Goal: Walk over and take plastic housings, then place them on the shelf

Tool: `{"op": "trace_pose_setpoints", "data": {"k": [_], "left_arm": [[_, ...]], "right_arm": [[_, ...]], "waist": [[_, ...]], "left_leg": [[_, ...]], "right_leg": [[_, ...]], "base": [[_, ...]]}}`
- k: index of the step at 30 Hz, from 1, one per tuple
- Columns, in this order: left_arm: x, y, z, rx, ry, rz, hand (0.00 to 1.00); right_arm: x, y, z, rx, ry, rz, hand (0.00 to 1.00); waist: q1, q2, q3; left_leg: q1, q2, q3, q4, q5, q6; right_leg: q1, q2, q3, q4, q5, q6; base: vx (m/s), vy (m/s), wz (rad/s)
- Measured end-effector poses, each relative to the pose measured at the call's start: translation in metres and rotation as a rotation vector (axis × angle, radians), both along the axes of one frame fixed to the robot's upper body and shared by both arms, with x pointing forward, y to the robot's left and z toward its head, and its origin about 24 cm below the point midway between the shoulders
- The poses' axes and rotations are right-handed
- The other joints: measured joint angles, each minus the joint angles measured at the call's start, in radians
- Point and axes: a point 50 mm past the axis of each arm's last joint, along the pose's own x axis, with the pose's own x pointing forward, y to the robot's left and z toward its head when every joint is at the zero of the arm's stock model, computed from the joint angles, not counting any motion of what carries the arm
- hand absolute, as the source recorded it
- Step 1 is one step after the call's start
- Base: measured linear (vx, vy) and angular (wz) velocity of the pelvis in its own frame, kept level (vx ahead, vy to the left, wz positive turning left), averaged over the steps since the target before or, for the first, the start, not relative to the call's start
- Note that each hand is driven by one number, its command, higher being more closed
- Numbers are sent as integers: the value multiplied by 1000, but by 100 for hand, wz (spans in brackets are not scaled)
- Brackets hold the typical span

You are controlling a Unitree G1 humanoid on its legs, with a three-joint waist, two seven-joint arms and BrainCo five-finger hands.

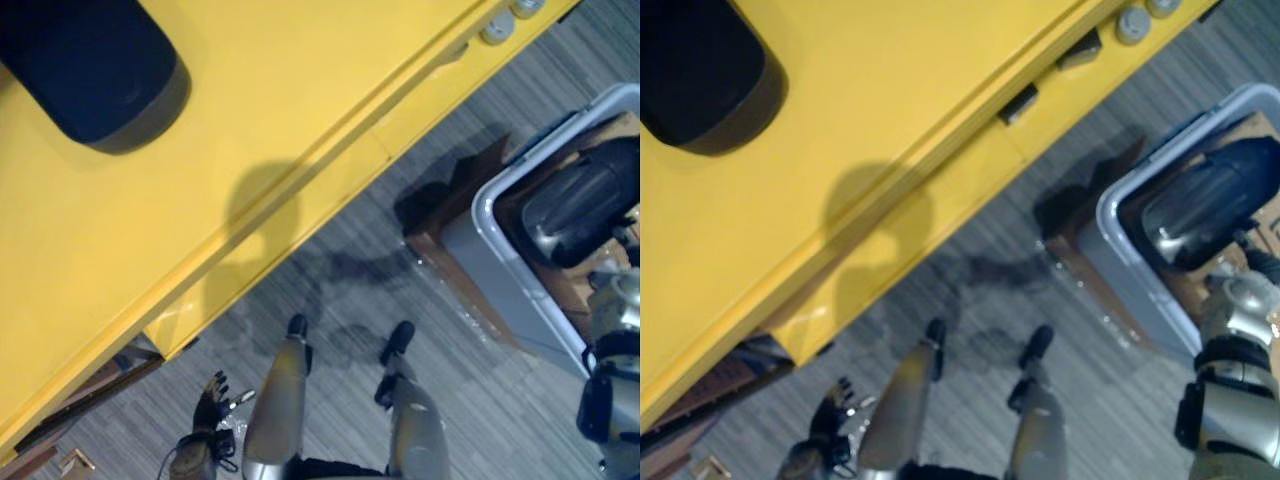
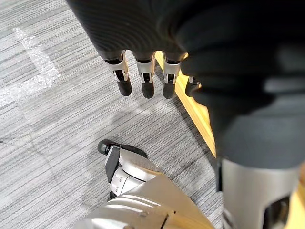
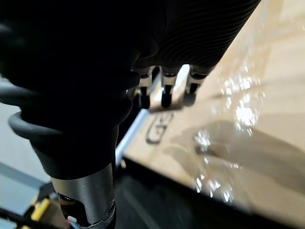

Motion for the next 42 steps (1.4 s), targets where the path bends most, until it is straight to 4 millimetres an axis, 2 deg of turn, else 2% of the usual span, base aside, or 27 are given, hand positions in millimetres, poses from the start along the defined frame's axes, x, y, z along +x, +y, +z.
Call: {"op": "trace_pose_setpoints", "data": {"k": [10,11,14,17,19,21,24,36,42], "left_arm": [[2,-14,0,-50,-28,5,0],[2,-15,0,-54,-29,0,0],[2,-19,-1,-77,-27,1,0],[2,-20,-1,-83,-31,2,0],[2,-21,-1,-87,-34,-4,0],[3,-22,-1,-90,-33,-10,0],[3,-24,-1,-94,-33,-12,0],[5,-26,3,-95,-76,-31,0],[17,-27,21,-95,-198,-35,0]], "right_arm": [[-3,-13,10,-58,157,-15,0],[-5,-16,12,-66,180,-25,100],[-8,-22,16,-95,238,-59,100],[-12,-27,18,-120,298,-90,100],[-18,-35,22,-136,317,-118,100],[-24,-42,28,-150,323,-143,100],[-27,-45,30,-173,346,-155,100],[-29,-46,28,-301,555,-142,100],[-34,-47,16,-292,607,-122,100]], "waist": [[12,43,-2],[14,49,-5],[29,63,-1],[34,65,-1],[35,66,-1],[35,79,2],[34,85,-1],[33,92,-5],[19,90,-6]], "left_leg": [[-40,-20,-15,2,18,6],[-54,-21,-22,5,21,6],[-77,-22,-29,19,23,6],[-79,-28,-29,20,25,8],[-83,-36,-28,14,33,9],[-83,-38,-30,6,41,10],[-82,-39,-31,-1,48,8],[-73,-37,-40,-1,55,5],[-6,-31,-36,-28,56,3]], "right_leg": [[-36,-21,-17,26,-3,2],[-51,-24,-22,38,-4,1],[-66,-25,-25,45,-5,1],[-70,-30,-25,54,-6,2],[-81,-40,-25,63,-10,7],[-83,-46,-27,68,-10,7],[-84,-47,-29,68,-10,7],[-70,-46,-42,72,-10,7],[-6,-40,-43,49,-10,6]], "base": [[-20,4,5],[-43,12,17],[-36,14,8],[-10,5,1],[-23,11,6],[-23,2,8],[-7,-3,2],[-2,-2,2],[1,-5,0]]}}
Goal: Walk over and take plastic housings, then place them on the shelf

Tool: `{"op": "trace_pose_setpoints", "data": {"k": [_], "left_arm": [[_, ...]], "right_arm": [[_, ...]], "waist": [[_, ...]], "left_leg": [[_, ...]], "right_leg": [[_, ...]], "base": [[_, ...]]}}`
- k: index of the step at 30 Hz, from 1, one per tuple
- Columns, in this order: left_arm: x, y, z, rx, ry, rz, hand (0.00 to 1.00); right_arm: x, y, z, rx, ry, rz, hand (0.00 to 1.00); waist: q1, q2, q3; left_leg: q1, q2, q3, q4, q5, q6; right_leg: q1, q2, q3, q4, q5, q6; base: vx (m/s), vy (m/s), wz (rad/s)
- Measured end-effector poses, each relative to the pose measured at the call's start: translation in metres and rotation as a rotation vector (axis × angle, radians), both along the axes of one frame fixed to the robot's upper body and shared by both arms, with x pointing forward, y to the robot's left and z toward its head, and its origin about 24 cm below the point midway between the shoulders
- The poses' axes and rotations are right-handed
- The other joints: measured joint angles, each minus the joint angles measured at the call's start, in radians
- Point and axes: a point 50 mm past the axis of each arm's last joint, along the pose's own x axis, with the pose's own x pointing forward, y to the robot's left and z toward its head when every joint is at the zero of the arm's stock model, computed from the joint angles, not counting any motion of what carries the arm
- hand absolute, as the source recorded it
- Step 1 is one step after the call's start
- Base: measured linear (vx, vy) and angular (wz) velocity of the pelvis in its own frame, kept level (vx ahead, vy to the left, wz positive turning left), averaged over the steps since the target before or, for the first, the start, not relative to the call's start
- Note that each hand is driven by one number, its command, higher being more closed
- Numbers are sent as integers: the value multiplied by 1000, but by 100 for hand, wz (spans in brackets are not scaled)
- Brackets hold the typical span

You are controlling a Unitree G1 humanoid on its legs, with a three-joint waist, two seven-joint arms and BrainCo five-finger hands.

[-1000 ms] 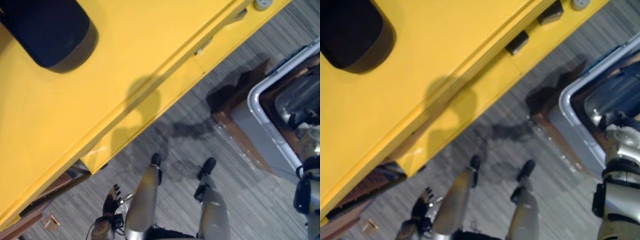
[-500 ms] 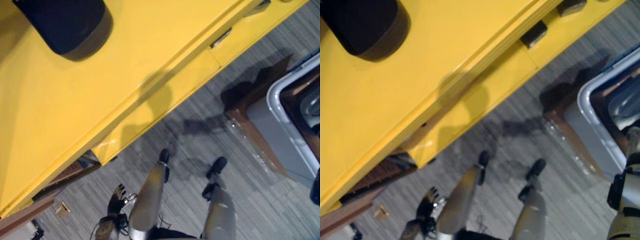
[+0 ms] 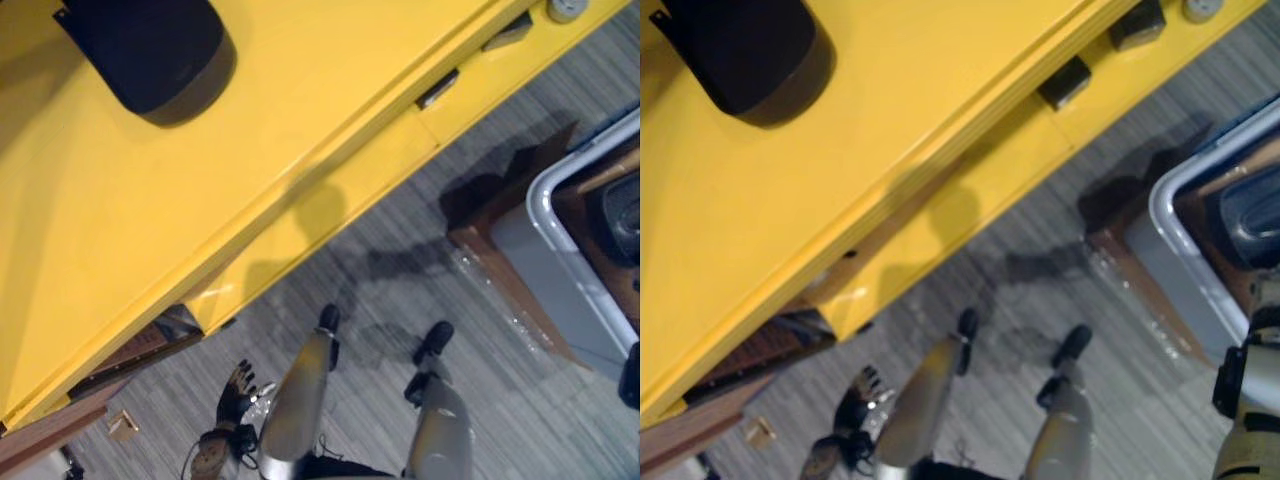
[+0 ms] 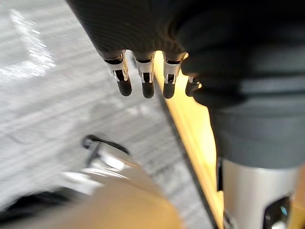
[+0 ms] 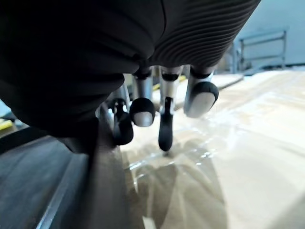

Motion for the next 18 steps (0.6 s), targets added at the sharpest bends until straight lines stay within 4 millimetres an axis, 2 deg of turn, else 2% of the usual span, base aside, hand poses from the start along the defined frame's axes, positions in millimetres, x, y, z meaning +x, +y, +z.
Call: {"op": "trace_pose_setpoints", "data": {"k": [2,6,7,10,14,18], "left_arm": [[7,0,9,1,-54,6,0],[29,0,47,6,-243,5,0],[36,-2,62,6,-311,-11,0],[46,-12,93,-6,-439,-66,0],[56,-28,119,-2,-530,-150,0],[68,-42,142,47,-596,-270,0]], "right_arm": [[-3,-1,-3,-5,12,-1,100],[4,9,-13,-31,14,58,100],[6,13,-14,-43,12,73,100],[11,18,-8,-87,-16,93,100],[17,29,-11,-120,-39,125,100],[26,45,-18,-124,-38,174,100]], "waist": [[-7,-1,0],[-27,-44,-20],[-31,-61,-30],[-54,-79,-37],[-79,-109,-77],[-81,-139,-104]], "left_leg": [[25,3,0,-17,5,-2],[86,18,9,-90,31,-20],[100,22,12,-114,42,-26],[132,31,10,-137,50,-32],[157,37,17,-159,51,-36],[171,53,40,-164,49,-39]], "right_leg": [[24,4,-3,-14,2,-2],[64,20,-4,-55,12,-14],[67,23,-3,-63,14,-17],[96,33,-5,-79,19,-24],[119,41,-4,-101,21,-27],[120,54,16,-107,26,-34]], "base": [[18,-48,-3],[32,-80,-5],[34,-88,-5],[33,-59,-2],[7,-17,-3],[-8,-27,-16]]}}
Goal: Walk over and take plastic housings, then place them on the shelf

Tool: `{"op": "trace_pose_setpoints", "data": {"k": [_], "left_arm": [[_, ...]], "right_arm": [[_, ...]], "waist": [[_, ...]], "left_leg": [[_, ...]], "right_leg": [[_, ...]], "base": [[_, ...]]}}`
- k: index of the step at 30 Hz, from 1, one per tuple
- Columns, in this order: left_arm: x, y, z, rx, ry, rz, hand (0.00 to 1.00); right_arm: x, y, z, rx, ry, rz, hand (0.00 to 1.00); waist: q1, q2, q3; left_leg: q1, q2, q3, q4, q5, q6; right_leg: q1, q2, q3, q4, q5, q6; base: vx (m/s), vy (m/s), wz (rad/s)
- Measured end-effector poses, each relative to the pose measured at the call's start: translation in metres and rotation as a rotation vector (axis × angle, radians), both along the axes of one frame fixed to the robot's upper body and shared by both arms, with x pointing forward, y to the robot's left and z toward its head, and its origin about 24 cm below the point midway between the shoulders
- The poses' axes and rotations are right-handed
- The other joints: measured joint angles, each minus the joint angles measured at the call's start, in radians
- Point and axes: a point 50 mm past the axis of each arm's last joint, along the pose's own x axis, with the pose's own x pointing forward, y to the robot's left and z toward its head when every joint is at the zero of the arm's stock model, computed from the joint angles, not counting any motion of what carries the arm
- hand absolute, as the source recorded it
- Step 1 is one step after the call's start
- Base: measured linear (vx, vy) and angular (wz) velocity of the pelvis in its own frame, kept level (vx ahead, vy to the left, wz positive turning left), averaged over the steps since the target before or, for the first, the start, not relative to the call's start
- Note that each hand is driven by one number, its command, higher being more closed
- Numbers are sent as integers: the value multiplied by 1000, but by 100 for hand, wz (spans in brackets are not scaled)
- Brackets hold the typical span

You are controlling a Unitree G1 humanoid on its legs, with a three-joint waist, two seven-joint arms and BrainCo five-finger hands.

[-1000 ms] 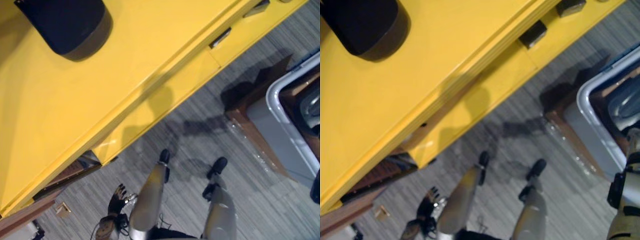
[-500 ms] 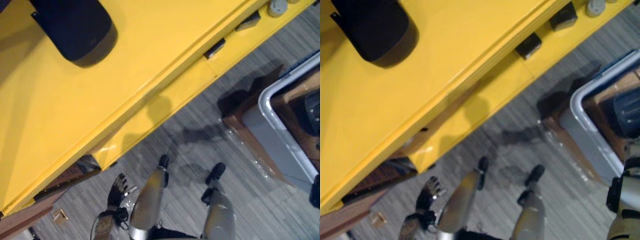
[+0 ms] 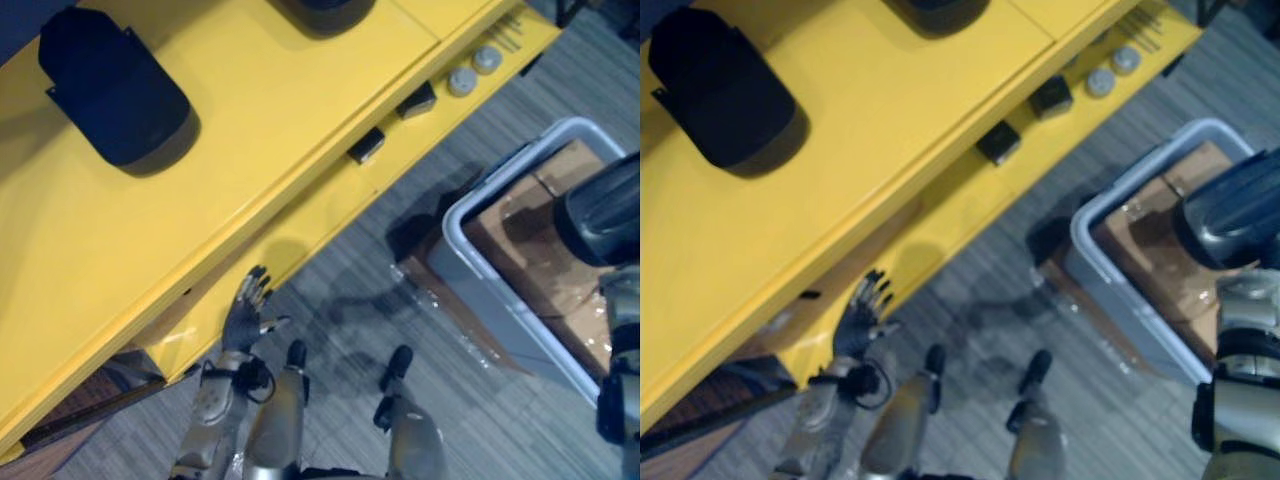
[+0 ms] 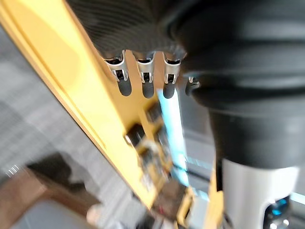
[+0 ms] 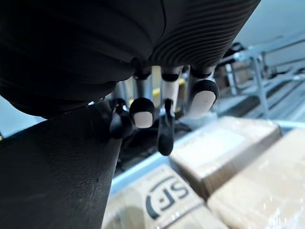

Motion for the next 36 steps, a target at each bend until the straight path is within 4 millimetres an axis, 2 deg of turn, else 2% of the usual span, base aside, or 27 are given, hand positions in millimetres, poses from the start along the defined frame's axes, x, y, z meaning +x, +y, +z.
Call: {"op": "trace_pose_setpoints", "data": {"k": [5,7,12,14,16,22,31,36], "left_arm": [[27,-27,34,110,-94,-158,0],[34,-30,41,161,-110,-191,0],[75,-23,75,370,-178,-183,0],[90,-17,83,400,-156,-167,0],[101,-16,89,377,-129,-175,0],[108,-21,92,219,-55,-249,0],[112,-26,74,143,67,-217,0],[116,-18,59,144,155,-154,0]], "right_arm": [[12,18,16,-122,-29,82,100],[16,25,23,-167,-41,112,100],[29,54,57,-360,-101,259,100],[33,69,70,-421,-151,333,100],[33,81,77,-488,-177,401,100],[33,109,75,-591,-196,552,100],[18,125,63,-651,-213,687,100],[7,141,38,-629,-196,768,100]], "waist": [[-32,-3,-14],[-44,-3,-14],[-83,-12,-23],[-111,-16,-32],[-120,-28,-41],[-160,-38,-62],[-172,-38,-62],[-184,-39,-65]], "left_leg": [[11,5,23,1,-1,-1],[16,7,33,-2,-1,-1],[30,18,77,-16,0,-2],[36,21,85,-21,0,-2],[53,25,108,-35,0,-4],[71,25,130,-56,2,-6],[85,23,137,-72,5,-9],[100,23,134,-79,5,-9]], "right_leg": [[0,1,18,0,6,-7],[0,2,29,-1,8,-8],[-4,11,65,-32,31,-12],[-7,14,75,-32,32,-13],[-13,16,96,-33,33,-13],[-19,15,118,-34,34,-13],[-18,15,130,-34,34,-13],[10,17,130,-51,35,-11]], "base": [[-25,-1,-10],[-22,0,-17],[-10,-10,-23],[23,-5,-14],[34,-5,-24],[31,3,-13],[0,-1,-2],[1,-1,1]]}}
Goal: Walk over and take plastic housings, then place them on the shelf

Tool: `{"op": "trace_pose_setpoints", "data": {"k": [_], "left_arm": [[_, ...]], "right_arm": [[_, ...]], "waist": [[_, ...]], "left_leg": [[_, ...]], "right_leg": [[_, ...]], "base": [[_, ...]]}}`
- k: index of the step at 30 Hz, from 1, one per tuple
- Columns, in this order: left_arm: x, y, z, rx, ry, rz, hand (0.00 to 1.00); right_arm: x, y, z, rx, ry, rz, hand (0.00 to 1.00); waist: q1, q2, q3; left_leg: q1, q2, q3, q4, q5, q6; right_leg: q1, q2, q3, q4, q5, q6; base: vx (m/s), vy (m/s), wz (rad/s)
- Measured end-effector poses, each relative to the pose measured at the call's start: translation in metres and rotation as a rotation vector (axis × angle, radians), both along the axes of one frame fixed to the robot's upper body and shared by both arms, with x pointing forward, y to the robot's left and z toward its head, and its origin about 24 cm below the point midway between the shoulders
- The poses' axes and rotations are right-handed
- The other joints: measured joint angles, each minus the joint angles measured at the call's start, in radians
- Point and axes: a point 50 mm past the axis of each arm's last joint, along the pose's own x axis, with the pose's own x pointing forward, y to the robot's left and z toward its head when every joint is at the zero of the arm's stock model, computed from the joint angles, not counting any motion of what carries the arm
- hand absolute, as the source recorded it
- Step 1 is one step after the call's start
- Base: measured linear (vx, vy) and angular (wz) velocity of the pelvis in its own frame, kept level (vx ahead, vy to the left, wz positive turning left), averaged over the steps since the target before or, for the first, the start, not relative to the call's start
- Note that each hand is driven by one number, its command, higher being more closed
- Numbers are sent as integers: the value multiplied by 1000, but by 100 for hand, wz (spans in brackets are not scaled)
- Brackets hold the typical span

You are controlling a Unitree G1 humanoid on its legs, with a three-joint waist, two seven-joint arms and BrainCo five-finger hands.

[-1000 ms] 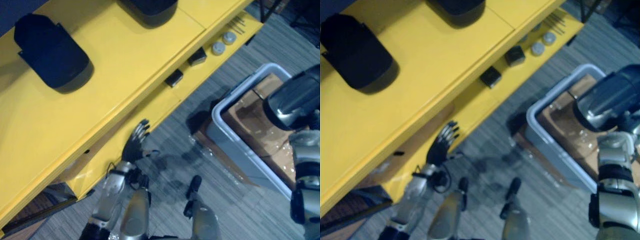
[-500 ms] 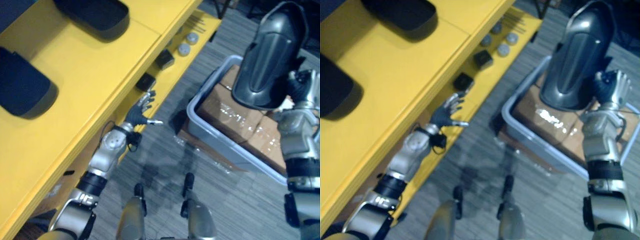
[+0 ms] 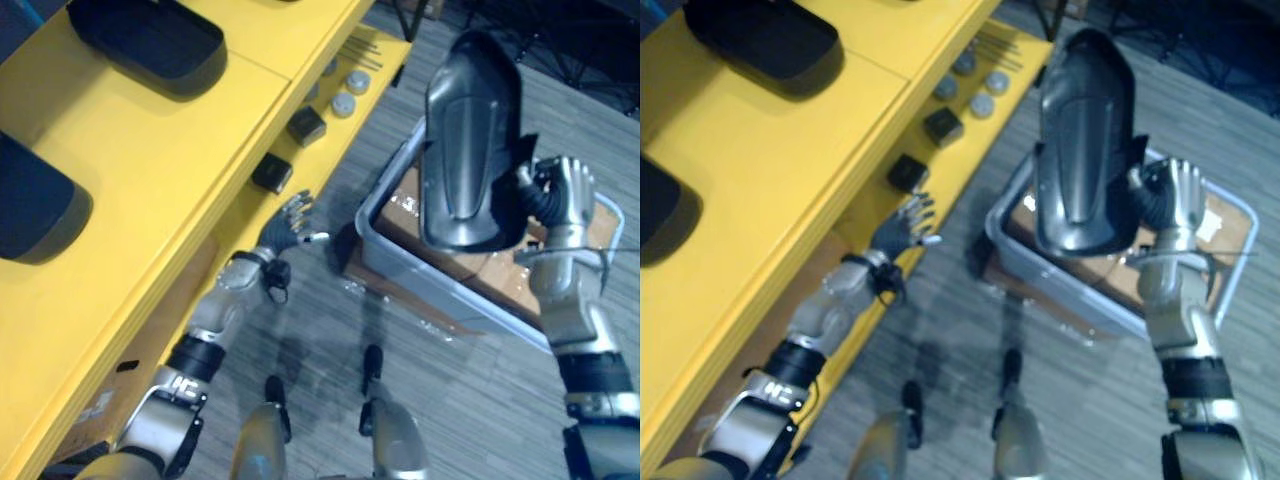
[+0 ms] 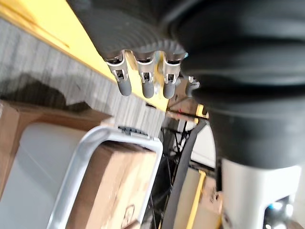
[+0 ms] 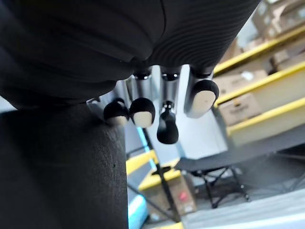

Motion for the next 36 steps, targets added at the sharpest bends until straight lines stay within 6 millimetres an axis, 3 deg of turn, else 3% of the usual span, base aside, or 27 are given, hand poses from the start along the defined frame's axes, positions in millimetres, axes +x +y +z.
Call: {"op": "trace_pose_setpoints", "data": {"k": [9,10,11,17,22,30,36], "left_arm": [[2,0,-24,17,91,65,0],[2,0,-28,24,105,70,0],[2,-3,-33,-6,126,73,0],[1,-10,-36,-37,147,58,0],[-1,-26,-37,-66,161,-66,0],[-6,-36,-37,-342,252,-147,0],[-4,-37,-28,-408,234,-168,0]], "right_arm": [[-14,16,-33,54,77,86,100],[-15,20,-37,53,92,103,100],[-24,40,-51,40,146,212,100],[-28,47,-63,50,196,236,100],[-35,72,-93,59,311,313,100],[-39,73,-113,82,383,290,100],[-44,72,-124,67,426,278,100]], "waist": [[-2,-1,-16],[-1,-3,-18],[0,-9,-22],[5,-13,-24],[12,-24,-41],[19,-31,-64],[22,-37,-78]], "left_leg": [[9,1,4,-14,1,-2],[21,0,8,-16,1,-2],[22,0,16,-26,3,-2],[39,1,15,-34,4,-3],[55,-3,13,-72,23,-5],[79,-8,4,-112,47,-7],[96,-10,0,-152,66,-11]], "right_leg": [[3,4,4,-8,0,0],[5,3,9,-8,0,0],[6,2,16,-10,0,0],[22,4,16,-12,0,0],[24,1,15,-12,0,0],[35,-3,10,-13,0,0],[38,-6,6,-13,-2,0]], "base": [[2,1,-1],[9,8,-11],[0,4,-11],[-1,0,-1],[5,-4,2],[-2,-2,3],[-9,-6,3]]}}
